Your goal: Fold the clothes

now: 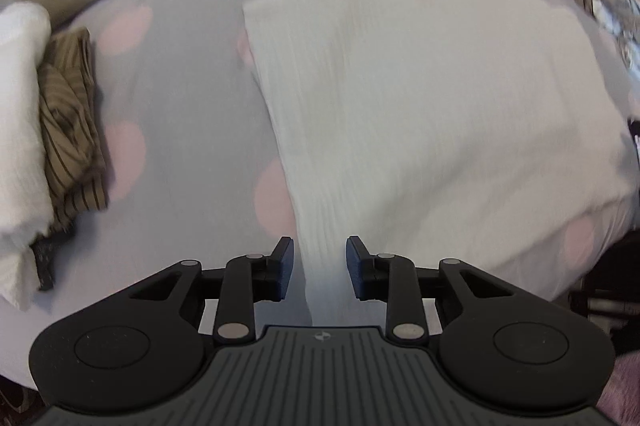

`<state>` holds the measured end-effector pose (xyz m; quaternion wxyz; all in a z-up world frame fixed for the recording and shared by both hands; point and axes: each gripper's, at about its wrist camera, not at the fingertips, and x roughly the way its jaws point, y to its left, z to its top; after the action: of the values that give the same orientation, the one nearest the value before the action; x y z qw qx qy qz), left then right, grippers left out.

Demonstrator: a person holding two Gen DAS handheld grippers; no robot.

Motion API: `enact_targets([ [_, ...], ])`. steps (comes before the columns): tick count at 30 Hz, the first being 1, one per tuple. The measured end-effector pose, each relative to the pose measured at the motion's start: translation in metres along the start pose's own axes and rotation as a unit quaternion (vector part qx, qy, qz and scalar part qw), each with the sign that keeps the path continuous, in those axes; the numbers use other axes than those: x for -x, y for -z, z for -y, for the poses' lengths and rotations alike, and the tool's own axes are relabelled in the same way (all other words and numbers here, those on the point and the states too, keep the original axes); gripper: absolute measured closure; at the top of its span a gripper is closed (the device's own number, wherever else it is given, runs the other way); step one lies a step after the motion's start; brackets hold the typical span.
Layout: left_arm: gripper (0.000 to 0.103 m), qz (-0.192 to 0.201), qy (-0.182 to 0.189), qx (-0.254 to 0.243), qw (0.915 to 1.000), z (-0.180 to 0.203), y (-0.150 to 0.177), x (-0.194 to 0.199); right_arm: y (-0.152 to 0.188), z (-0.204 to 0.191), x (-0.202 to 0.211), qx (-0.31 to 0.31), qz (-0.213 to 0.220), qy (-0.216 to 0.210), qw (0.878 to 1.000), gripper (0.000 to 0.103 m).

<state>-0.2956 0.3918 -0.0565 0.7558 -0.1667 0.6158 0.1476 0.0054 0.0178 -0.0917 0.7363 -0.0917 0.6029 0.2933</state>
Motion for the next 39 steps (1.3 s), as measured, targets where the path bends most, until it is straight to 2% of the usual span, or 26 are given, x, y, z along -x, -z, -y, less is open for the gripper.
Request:
enact_targets([
  [5,0.076,0.024,-0.008,0.038,0.999,-0.003,-0.032,-0.006,-0.042,-0.002,-0.015,-0.037,0.032,-0.013,0.999,0.058],
  [9,0.076,0.036,-0.027,0.05,0.9977,-0.006,-0.053,-0.02,-0.067,-0.004,-0.034,-0.038,0.053,-0.006,0.998,0.058],
  [15,0.076,0.064,-0.055,0.055,0.9949,-0.009,-0.074,-0.032,-0.084,0.002,-0.061,-0.033,0.051,0.004,0.998,0.059],
  [18,0.076,0.063,-0.057,0.064,0.9944,-0.013,-0.081,-0.038,-0.09,0.007,-0.079,-0.035,0.036,0.006,0.999,0.059],
  [22,0.076,0.061,-0.057,0.067,0.9942,-0.015,-0.086,-0.043,-0.09,0.009,-0.089,-0.03,0.039,0.009,0.999,0.059],
  [23,0.076,0.061,-0.056,0.065,0.9944,-0.014,-0.086,-0.044,-0.089,0.008,-0.089,-0.032,0.04,0.009,0.999,0.061],
  [25,0.076,0.06,-0.056,0.06,0.9948,-0.013,-0.085,-0.046,-0.09,0.004,-0.088,-0.032,0.038,0.002,0.999,0.087],
  [26,0.076,0.06,-0.058,0.058,0.9948,-0.012,-0.085,-0.046,-0.091,0.001,-0.087,-0.031,0.037,0.001,0.999,0.092],
  [31,0.076,0.069,-0.06,0.05,0.9945,-0.008,-0.084,-0.042,-0.091,-0.02,-0.068,-0.021,0.047,0.003,0.999,0.095],
  [39,0.076,0.096,-0.045,0.051,0.9931,-0.009,-0.079,-0.031,-0.09,-0.071,-0.011,-0.023,0.051,-0.073,0.996,0.095],
])
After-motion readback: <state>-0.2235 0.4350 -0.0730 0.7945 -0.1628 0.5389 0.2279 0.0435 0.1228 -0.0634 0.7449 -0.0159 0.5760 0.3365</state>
